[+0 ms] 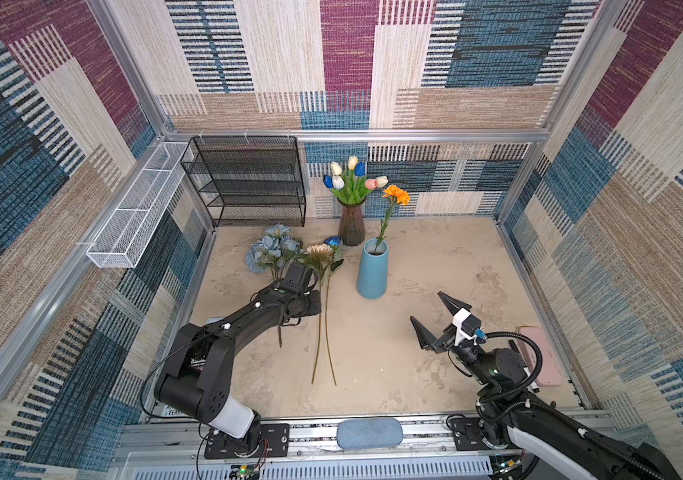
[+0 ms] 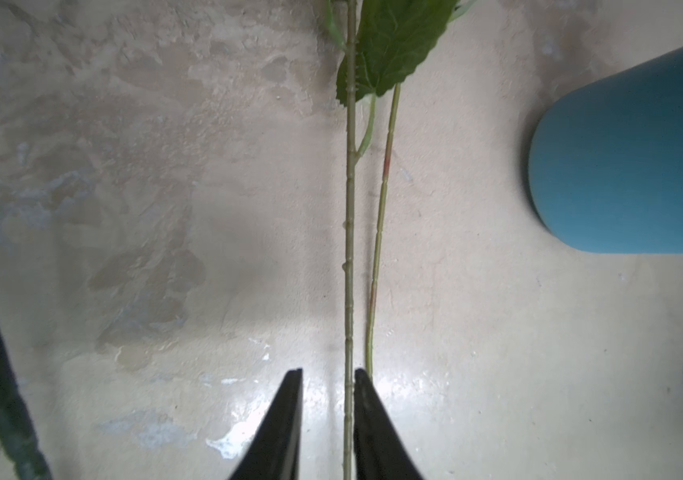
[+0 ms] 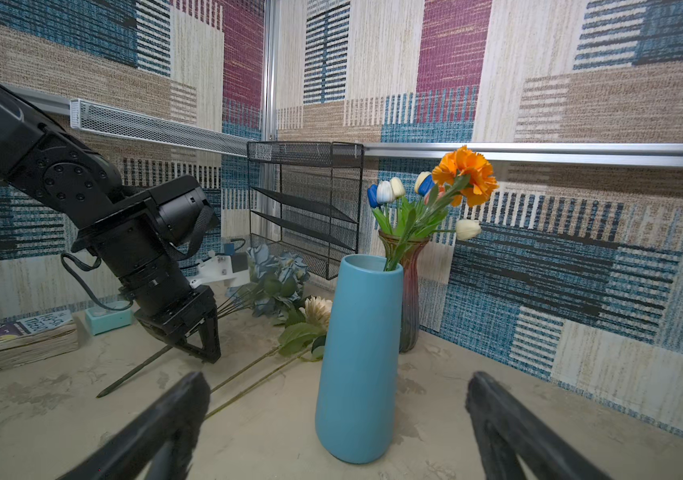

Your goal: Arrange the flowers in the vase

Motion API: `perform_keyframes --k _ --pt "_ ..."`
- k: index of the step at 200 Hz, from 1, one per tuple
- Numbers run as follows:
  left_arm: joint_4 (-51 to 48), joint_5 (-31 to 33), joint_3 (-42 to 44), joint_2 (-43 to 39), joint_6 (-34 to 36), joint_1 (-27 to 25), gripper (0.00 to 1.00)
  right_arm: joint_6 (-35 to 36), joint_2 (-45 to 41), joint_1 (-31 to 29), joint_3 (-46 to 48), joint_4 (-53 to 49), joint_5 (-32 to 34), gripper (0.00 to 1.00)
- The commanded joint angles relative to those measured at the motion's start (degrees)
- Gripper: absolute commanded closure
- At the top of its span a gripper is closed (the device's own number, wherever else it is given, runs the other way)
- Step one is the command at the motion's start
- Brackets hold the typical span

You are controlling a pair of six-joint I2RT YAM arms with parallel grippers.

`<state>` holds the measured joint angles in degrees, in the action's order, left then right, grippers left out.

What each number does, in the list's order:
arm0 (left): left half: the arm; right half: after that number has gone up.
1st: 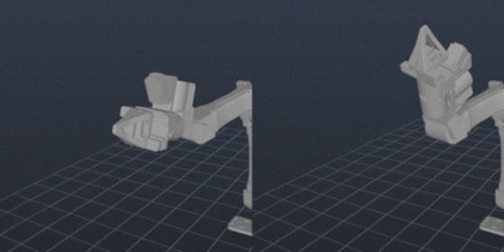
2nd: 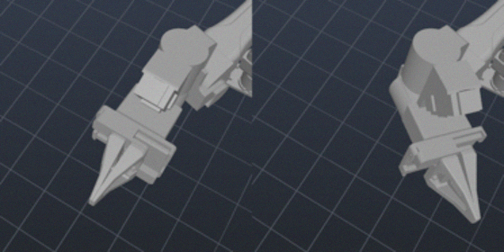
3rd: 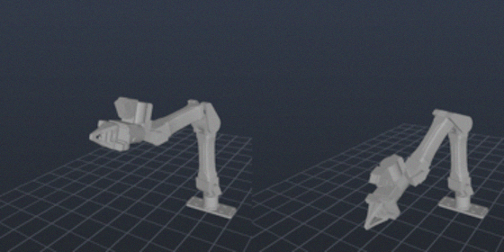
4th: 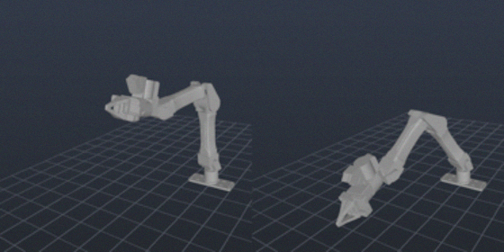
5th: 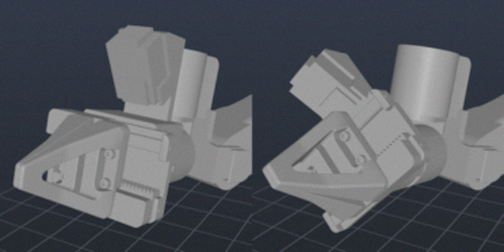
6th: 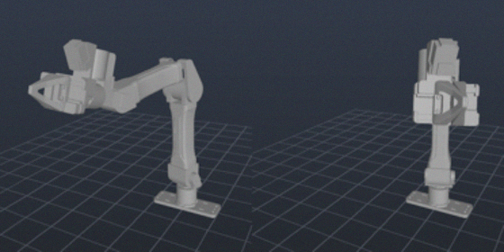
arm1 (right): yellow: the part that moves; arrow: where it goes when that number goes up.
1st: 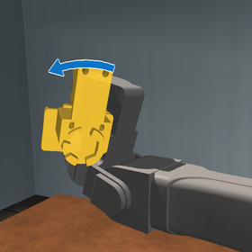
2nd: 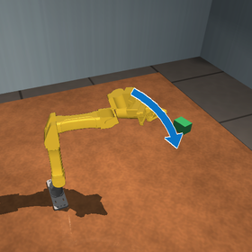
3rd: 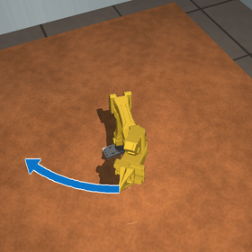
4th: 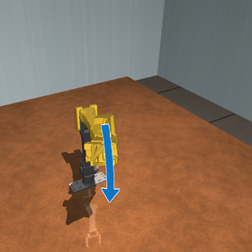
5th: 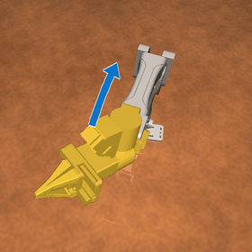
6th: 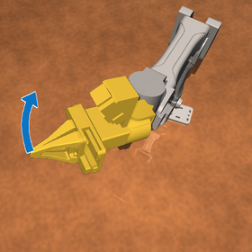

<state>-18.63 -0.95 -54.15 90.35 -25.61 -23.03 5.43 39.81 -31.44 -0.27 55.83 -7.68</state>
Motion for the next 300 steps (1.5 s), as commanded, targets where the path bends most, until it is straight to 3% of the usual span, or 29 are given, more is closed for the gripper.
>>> perform_keyframes --k 1,23,85,134,168,215,239,269,300 --pt "-2.85 -3.52 -1.84 2.28 3.87 -0.13 0.68 0.04 0.43 -0.02 0.23 1.65 0.21 0.0" --pt "-3.44 -3.6 -3.76 4.54 4.76 -1.67 0.65 0.01 1.0 -0.02 0.11 1.82 0.12 0.0" --pt "-6.91 3.15 -7.63 9.4 3.95 -2.55 0.73 0.28 0.45 -0.02 0.22 1.65 -0.14 0.0" --pt "-8.03 4.13 -10.24 13.0 5.54 -2.54 0.76 0.3 0.33 -0.02 0.27 1.56 -0.03 0.0" --pt "-8.09 4.47 -11.15 13.74 5.8 -2.55 0.89 0.36 0.52 -0.02 0.2 1.73 -0.04 0.0" --pt "-9.32 5.37 -10.39 8.87 4.56 -2.55 1.0 0.36 0.18 -0.02 0.27 1.65 -0.13 0.0" --pt "-10.5 6.66 -9.77 3.88 4.07 -2.55 1.0 0.24 0.3 -0.02 0.23 1.65 -0.1 0.0" --pt "-9.79 3.94 -9.56 -4.55 6.35 -3.06 1.0 0.24 0.09 -0.02 0.27 1.65 -0.14 0.0" --pt "-2.57 1.9 -8.02 -15.0 10.88 -5.22 1.0 0.28 -0.35 -0.02 0.36 1.56 -0.14 0.0"
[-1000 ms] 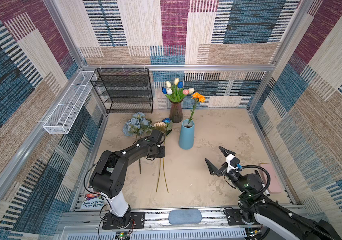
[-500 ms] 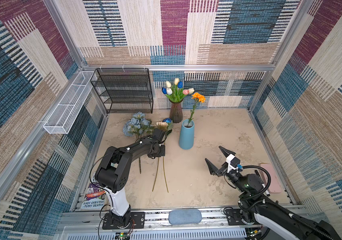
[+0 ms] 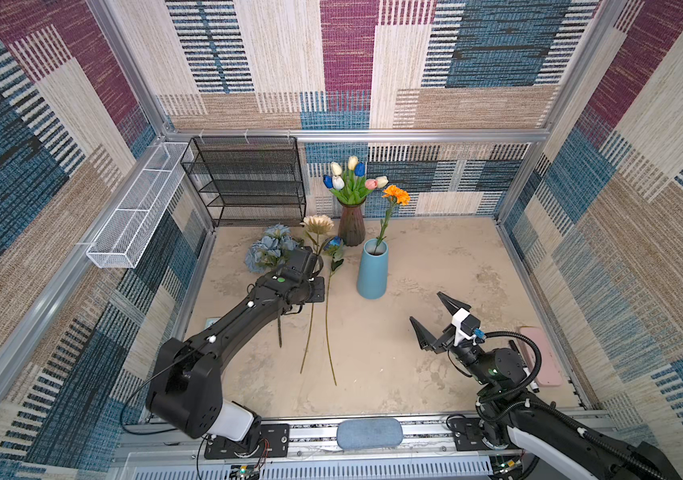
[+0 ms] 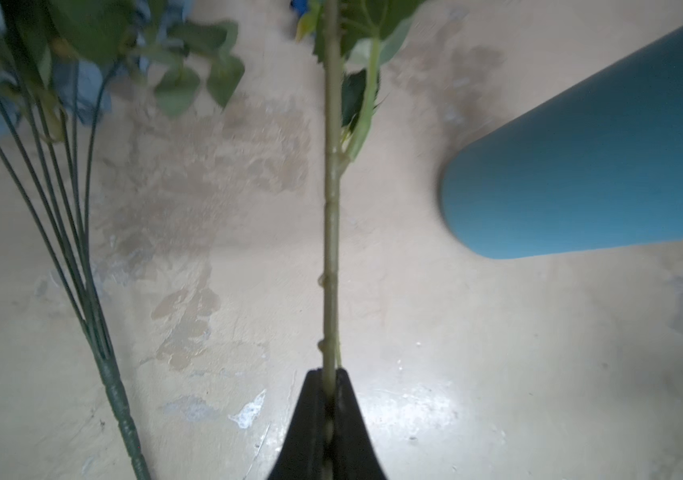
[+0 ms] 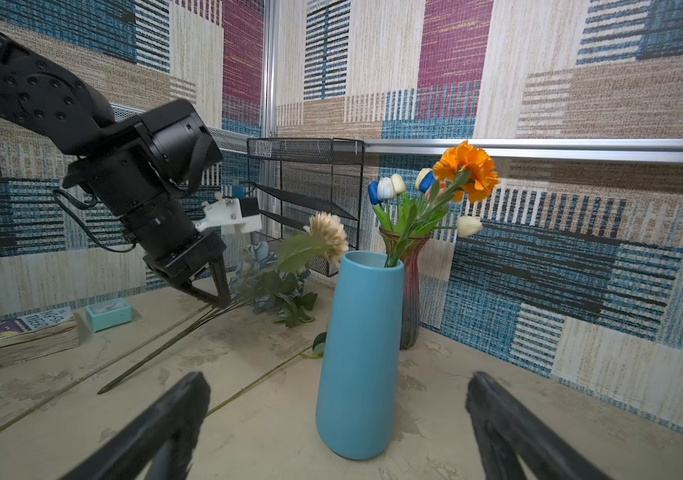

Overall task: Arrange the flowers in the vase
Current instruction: 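Raise the cream flower and lower its stem into the light blue vase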

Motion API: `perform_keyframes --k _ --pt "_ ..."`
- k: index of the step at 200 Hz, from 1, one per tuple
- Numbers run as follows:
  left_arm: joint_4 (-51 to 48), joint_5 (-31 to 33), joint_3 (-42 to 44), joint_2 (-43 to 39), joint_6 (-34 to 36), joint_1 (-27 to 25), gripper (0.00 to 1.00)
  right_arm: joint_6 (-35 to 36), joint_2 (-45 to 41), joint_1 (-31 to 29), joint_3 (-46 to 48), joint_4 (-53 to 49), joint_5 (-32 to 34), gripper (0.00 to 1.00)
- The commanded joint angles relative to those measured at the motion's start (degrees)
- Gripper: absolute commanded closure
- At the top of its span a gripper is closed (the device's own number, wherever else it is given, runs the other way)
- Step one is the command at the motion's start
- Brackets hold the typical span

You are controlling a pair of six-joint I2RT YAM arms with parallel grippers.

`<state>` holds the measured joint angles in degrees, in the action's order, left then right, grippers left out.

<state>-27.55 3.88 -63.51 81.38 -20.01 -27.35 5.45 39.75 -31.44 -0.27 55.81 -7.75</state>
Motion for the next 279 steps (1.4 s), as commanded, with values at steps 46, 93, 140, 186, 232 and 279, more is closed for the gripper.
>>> perform_keyframes --k 46,93,140,186,232,279 --pt "35.13 -12.39 5.14 -15.11 11.45 -1.65 1.0 0.08 0.52 -0.02 0.61 2.65 -0.36 0.0" --pt "53.49 -22.18 -5.65 -6.3 12.1 -1.74 1.0 0.08 0.71 -0.02 0.33 2.43 -0.78 0.0" --pt "62.08 -27.23 -17.25 6.28 7.1 -1.91 1.0 0.34 -0.39 0.02 0.57 1.93 -0.29 0.0" --pt "68.99 -29.85 -20.86 14.81 5.48 -2.62 1.0 -0.05 -0.96 -0.02 0.75 2.11 -1.12 0.0" --pt "68.69 -29.35 -23.38 19.01 5.7 -2.62 1.0 0.07 -0.99 0.02 0.8 2.0 -0.69 0.0" --pt "70.36 -29.17 -20.19 20.96 6.0 -2.7 1.0 0.43 -1.0 -0.02 0.68 1.66 -0.42 0.0"
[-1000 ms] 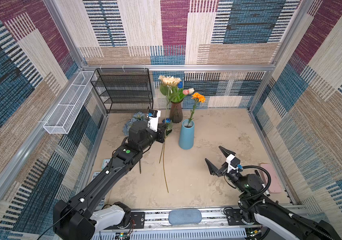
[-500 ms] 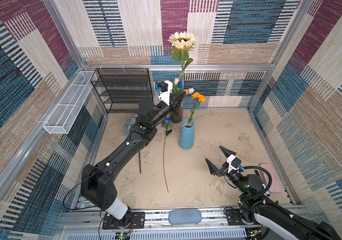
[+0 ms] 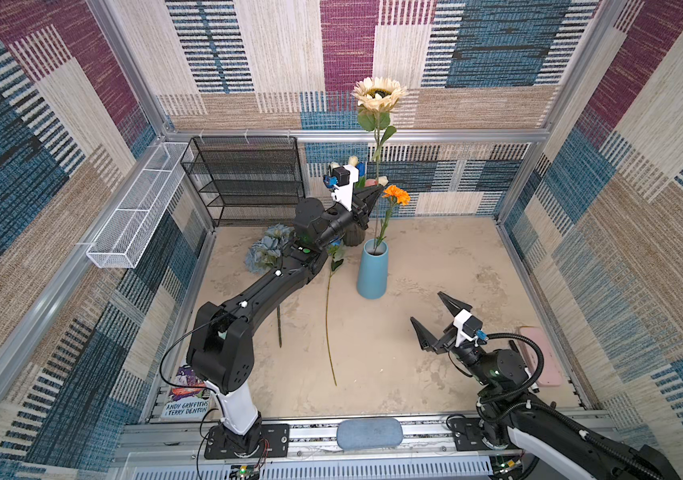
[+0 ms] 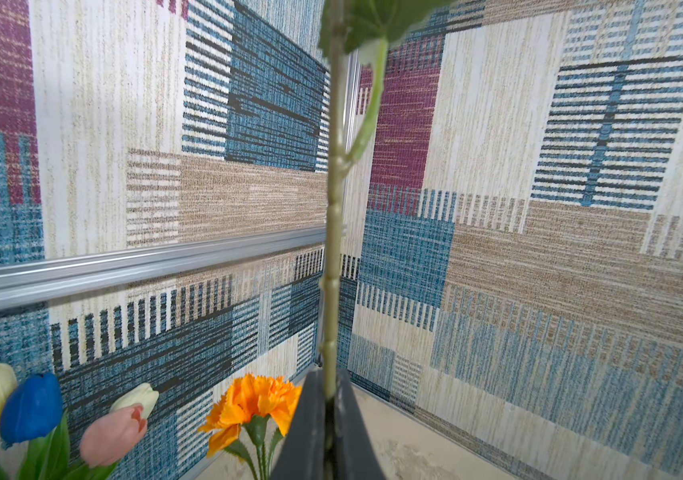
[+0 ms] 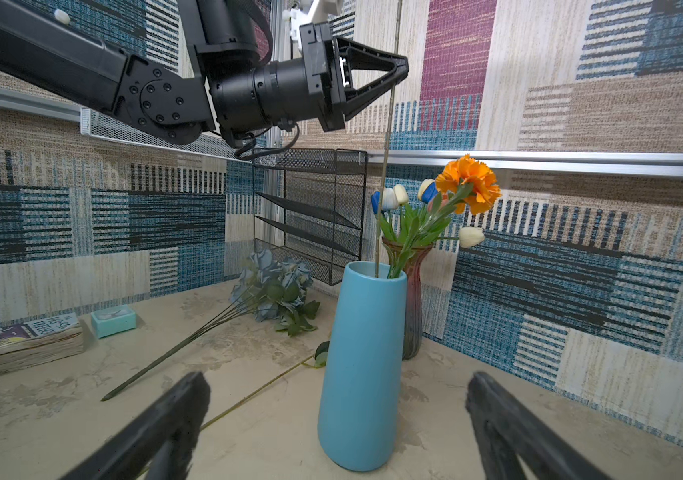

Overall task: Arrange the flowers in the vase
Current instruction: 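Raise the cream flower and lower its stem into the light blue vase, then open the left gripper to release the cream flower in the vase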

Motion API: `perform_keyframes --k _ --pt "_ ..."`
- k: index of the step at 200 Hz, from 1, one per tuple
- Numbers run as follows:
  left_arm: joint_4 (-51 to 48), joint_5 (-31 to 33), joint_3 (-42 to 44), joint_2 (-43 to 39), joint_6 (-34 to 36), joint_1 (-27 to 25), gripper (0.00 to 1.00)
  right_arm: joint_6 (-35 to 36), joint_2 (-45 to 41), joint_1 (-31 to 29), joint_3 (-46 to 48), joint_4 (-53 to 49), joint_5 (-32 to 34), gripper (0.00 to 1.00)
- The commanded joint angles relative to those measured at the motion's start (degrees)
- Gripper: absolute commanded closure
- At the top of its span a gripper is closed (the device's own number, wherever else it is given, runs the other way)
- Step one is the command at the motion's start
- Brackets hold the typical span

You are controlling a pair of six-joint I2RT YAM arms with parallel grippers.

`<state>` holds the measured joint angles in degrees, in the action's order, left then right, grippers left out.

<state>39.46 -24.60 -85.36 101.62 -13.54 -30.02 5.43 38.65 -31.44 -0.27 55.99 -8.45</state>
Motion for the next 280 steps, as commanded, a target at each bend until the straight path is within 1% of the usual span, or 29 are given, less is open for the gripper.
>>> perform_keyframes --k 1,35,83,102,148,167,170,176,193,202,215,238,262,271,280 --pt "3.43 -0.66 1.81 0.79 -0.5 -0.04 1.0 0.45 0.1 -0.02 0.65 1.44 0.28 0.0" --pt "5.8 -1.61 5.98 2.16 -1.7 -0.17 1.0 0.41 1.0 -0.02 0.55 1.74 0.15 0.0" --pt "2.9 -1.32 9.9 3.26 -0.9 -0.78 1.0 0.47 2.34 -0.02 0.27 1.99 -0.23 0.0" --pt "0.1 -1.04 9.94 3.92 -0.24 -0.99 1.0 0.54 2.74 -0.02 0.22 2.19 -0.25 0.0" --pt "-1.9 0.33 11.02 4.54 1.18 -1.53 1.0 0.63 4.19 -0.02 0.05 2.66 -0.43 0.0" --pt "-3.78 0.84 10.35 4.96 2.29 -1.92 1.0 0.62 4.65 -0.02 0.04 2.96 -0.34 0.0" --pt "-5.96 0.96 10.19 4.98 2.48 -1.97 1.0 0.61 4.67 -0.02 0.01 2.97 -0.33 0.0" --pt "-7.24 1.09 9.93 4.99 2.91 -1.97 0.99 0.63 4.68 -0.02 -0.05 2.91 -0.27 0.0" --pt "-7.83 1.76 10.28 4.81 3.26 -2.06 0.99 0.63 4.76 -0.02 -0.05 2.93 -0.34 0.0" --pt "-8.23 1.71 10.3 4.81 3.42 -2.15 0.97 0.62 4.69 -0.02 0.03 2.97 -0.28 0.0" --pt "-9.11 1.9 10.28 4.6 3.52 -2.24 0.91 0.6 4.68 -0.02 0.02 2.9 -0.31 0.0" --pt "-9.68 2.38 10.89 3.7 3.52 -2.32 0.89 0.59 4.54 -0.02 0.08 2.97 -0.17 0.0" --pt "-10.98 2.86 11.62 1.94 3.61 -2.32 0.77 0.61 4.5 -0.02 0.09 2.96 -0.23 0.0" --pt "-11.05 3.29 12.36 1.01 3.69 -2.32 0.71 0.6 4.49 -0.02 0.06 2.83 -0.17 0.0" --pt "-11.71 3.66 12.82 0.03 4.07 -2.32 0.67 0.59 4.43 -0.02 0.02 2.83 -0.14 0.0"
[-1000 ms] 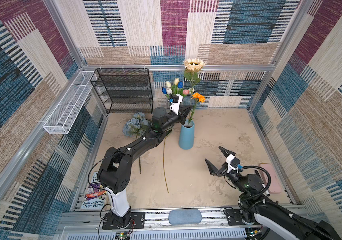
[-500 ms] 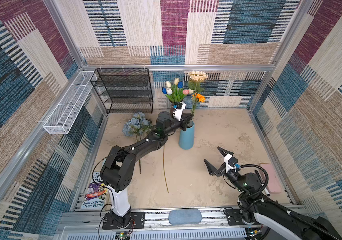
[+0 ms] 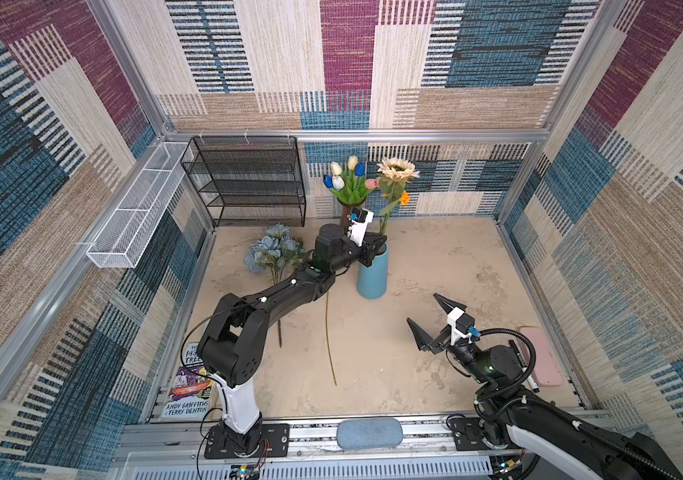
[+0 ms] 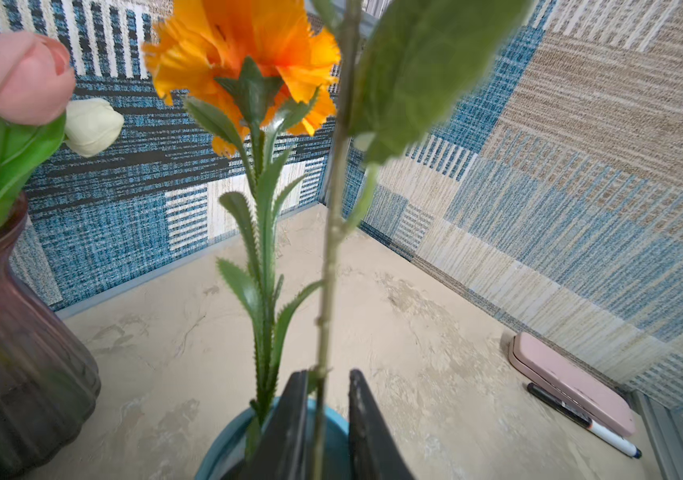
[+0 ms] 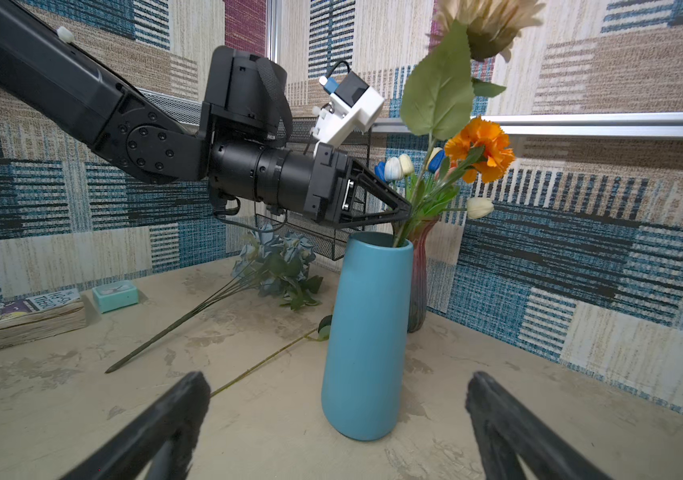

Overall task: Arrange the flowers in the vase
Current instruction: 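Open the left gripper to release the cream flower in the vase, then lower the left gripper onto the blue rose stem and close it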

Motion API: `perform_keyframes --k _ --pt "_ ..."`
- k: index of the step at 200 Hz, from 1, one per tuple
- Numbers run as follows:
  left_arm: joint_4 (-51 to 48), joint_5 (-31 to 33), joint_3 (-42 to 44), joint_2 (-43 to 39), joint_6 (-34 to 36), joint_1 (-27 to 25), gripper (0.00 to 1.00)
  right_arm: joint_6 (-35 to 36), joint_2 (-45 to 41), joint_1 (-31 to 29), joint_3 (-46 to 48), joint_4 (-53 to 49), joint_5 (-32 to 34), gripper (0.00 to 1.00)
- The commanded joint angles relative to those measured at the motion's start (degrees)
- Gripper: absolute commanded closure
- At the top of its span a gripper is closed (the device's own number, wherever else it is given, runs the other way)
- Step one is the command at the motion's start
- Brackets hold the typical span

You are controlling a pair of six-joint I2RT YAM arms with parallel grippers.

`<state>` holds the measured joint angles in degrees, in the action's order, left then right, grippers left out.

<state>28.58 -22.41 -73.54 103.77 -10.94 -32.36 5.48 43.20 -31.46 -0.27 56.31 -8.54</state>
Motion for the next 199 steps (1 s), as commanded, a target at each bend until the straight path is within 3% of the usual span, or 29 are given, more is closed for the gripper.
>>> perform_keyframes --k 1,56,113,140,199 --pt "-1.04 1.57 1.01 -2.23 1.5 0.02 0.67 0.57 -0.12 0.0 0.06 2.49 -0.07 0.0" --pt "-9.45 6.32 4.74 -10.49 3.64 0.18 0.62 0.49 -0.29 0.0 0.17 2.65 -0.07 0.0" --pt "-27.13 15.62 11.67 -18.47 -0.7 3.01 0.52 0.35 -1.08 0.0 0.24 2.55 -0.32 0.0" --pt "-35.33 18.26 13.31 -16.74 -2.13 4.58 0.4 0.24 -0.84 0.0 0.2 2.71 -0.57 0.0" --pt "-54.12 28.17 2.99 -3.47 -1.42 4.67 0.41 0.41 1.63 0.0 -0.72 2.66 -2.63 0.0"
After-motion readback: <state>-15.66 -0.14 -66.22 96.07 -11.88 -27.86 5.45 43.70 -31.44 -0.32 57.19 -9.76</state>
